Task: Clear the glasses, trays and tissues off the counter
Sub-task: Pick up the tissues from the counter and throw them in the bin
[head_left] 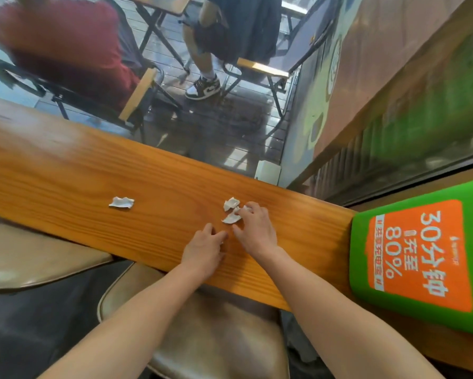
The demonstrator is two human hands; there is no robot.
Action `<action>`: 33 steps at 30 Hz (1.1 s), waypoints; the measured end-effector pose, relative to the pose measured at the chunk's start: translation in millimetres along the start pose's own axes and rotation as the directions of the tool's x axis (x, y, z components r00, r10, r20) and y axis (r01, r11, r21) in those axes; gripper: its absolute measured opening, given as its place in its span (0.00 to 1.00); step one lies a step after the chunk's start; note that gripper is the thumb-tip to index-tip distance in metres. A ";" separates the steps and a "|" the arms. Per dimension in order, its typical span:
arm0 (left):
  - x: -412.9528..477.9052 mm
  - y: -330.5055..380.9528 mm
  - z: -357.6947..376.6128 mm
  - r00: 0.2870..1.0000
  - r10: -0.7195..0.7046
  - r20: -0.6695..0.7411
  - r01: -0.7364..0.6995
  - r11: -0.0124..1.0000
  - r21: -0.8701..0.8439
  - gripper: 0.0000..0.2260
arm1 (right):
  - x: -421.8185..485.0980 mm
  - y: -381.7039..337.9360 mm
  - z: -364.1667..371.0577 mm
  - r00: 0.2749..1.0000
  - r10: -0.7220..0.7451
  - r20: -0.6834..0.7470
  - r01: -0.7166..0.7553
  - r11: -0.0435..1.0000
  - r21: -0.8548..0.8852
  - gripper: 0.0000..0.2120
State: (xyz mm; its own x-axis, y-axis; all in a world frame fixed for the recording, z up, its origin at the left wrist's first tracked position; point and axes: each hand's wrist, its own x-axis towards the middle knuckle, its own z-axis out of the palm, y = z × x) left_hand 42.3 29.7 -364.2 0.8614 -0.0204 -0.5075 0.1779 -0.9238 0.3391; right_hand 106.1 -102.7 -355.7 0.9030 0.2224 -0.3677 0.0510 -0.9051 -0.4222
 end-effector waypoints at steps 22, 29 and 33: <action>4.1 -77.5 -74.6 0.986 -0.166 0.000 0.165 0.981 0.098 0.10 | 18.4 -25.1 -22.0 0.996 -0.056 0.069 0.054 0.998 0.025 0.09; 11.6 -132.7 -98.5 0.932 -0.252 -0.259 0.280 0.957 0.077 0.11 | 35.7 -48.9 -9.3 1.000 -0.015 -0.010 0.014 0.999 -0.040 0.14; 12.6 -145.8 -93.8 0.878 -0.397 -0.269 0.413 0.911 0.005 0.20 | 34.1 -38.6 -4.3 1.000 0.007 0.013 -0.006 0.999 -0.049 0.16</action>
State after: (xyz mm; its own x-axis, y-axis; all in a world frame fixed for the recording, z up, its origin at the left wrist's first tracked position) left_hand 71.8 200.0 -345.7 0.8133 0.4514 -0.3672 0.5156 -0.8515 0.0954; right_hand 136.8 -61.8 -348.4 0.8978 0.2209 -0.3810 0.0662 -0.9230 -0.3791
